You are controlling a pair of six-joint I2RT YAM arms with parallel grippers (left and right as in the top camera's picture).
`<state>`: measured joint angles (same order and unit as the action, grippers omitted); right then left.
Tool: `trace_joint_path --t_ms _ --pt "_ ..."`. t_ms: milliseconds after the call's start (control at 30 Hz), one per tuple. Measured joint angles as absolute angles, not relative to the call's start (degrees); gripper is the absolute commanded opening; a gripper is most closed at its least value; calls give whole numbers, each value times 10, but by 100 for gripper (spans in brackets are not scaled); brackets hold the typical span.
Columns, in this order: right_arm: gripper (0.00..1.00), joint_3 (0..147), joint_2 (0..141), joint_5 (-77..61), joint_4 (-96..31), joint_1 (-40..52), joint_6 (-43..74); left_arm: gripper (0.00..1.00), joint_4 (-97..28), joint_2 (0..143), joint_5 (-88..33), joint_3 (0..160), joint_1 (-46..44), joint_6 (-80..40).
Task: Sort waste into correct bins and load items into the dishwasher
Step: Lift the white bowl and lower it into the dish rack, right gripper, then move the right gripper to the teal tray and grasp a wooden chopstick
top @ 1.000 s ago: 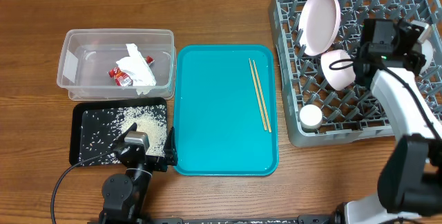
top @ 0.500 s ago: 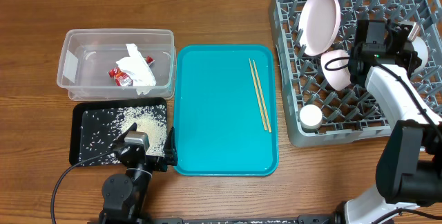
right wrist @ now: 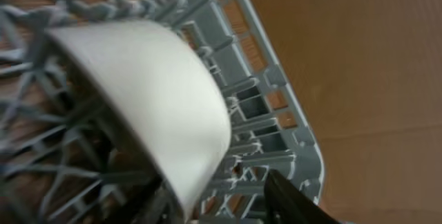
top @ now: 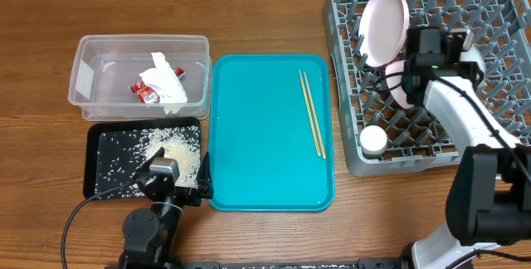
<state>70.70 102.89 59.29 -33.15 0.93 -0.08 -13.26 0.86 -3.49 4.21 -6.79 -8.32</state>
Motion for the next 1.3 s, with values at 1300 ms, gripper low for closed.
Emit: trace_joint_path --t_ms 1300 --pt "37 671 1080 88 -366 327 133 100 -133 9 -35 42 -68 -83"
